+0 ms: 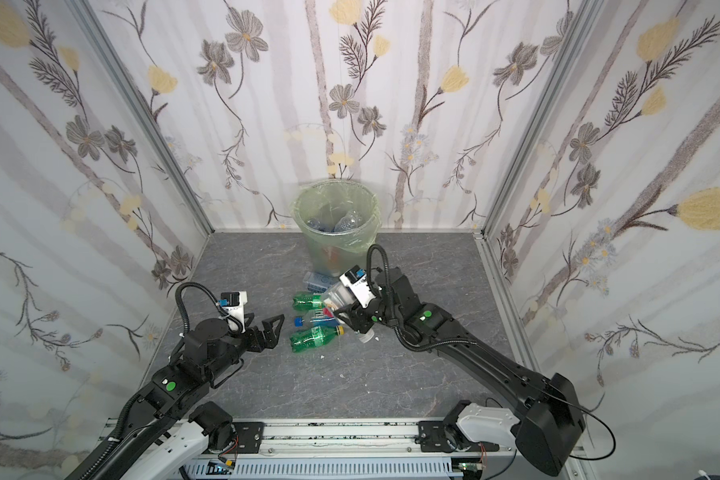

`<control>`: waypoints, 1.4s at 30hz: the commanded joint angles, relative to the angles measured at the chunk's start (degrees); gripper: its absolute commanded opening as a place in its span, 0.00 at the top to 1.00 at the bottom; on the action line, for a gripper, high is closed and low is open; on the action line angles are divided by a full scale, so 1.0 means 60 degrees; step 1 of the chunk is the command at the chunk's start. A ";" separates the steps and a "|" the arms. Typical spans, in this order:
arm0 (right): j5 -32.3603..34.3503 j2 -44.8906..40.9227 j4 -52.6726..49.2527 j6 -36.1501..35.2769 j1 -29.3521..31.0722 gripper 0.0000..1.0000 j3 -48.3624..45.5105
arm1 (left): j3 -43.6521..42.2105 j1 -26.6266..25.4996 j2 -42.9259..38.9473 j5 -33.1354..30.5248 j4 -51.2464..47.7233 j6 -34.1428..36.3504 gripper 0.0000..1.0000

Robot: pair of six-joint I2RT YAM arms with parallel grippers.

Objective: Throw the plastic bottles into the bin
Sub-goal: 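Lift the clear bottle with the right gripper and release it over the wastebasket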

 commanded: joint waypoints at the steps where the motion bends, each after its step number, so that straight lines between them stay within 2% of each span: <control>1: 0.1043 -0.0862 0.1203 0.0836 -0.0268 0.77 0.0080 | 0.0144 0.0004 0.0095 -0.0189 0.0127 0.0220 0.00; 7: 0.2380 -0.2033 0.1737 0.0839 -0.0566 0.75 0.0297 | 0.0177 0.0006 0.0381 -0.0197 0.0156 0.0294 0.00; 12: 0.2190 -0.2279 0.3299 0.1120 -0.0956 0.76 0.0104 | 0.0235 0.0006 0.0568 -0.0088 0.0172 0.0363 0.00; 15: 0.1751 -0.1004 0.3154 0.1036 -0.1430 0.77 0.1436 | 0.0305 0.0006 0.0611 0.0079 0.0197 0.0462 0.00; 19: -0.0426 0.1858 0.3826 0.1655 -0.2487 0.74 0.3952 | 0.0477 0.0003 0.0867 0.0730 0.0176 0.0584 0.00; 20: -0.0685 0.2951 0.3281 0.1669 -0.2584 0.67 0.5124 | 0.0538 0.0003 0.0946 0.0863 0.0182 0.0613 0.00; 22: -0.0771 0.4773 0.1441 0.1262 -0.2595 0.33 0.7704 | 0.0634 0.0006 0.1063 0.1166 0.0175 0.0662 0.00; 23: -0.0628 0.5581 0.0433 0.1220 -0.2595 0.25 0.8929 | 0.0681 0.0006 0.1109 0.1267 0.0157 0.0689 0.00; 24: -0.0607 0.6065 -0.0143 0.1171 -0.2613 0.22 0.9714 | 0.0717 0.0005 0.1130 0.1358 0.0156 0.0690 0.00; 25: -0.0607 0.6285 -0.0270 0.1153 -0.2629 0.18 0.9920 | 0.0755 0.0006 0.1150 0.1418 0.0156 0.0690 0.00; 27: -0.0492 0.6164 -0.0059 0.1055 -0.2624 0.13 0.9458 | 0.0791 0.0007 0.1174 0.1557 0.0142 0.0690 0.00; 31: -0.0315 0.5094 0.0692 0.0865 -0.2715 0.09 0.7801 | 0.0806 0.0006 0.1357 0.1998 0.0142 0.0868 0.00; 35: -0.0204 0.3636 0.1384 0.0964 -0.2840 0.09 0.5860 | 0.0915 0.0006 0.1836 0.2234 0.0156 0.1174 0.00; 42: -0.0018 0.1160 0.1633 0.0938 -0.2902 0.08 0.2631 | 0.1186 0.0001 0.2871 0.2253 0.0156 0.1622 0.01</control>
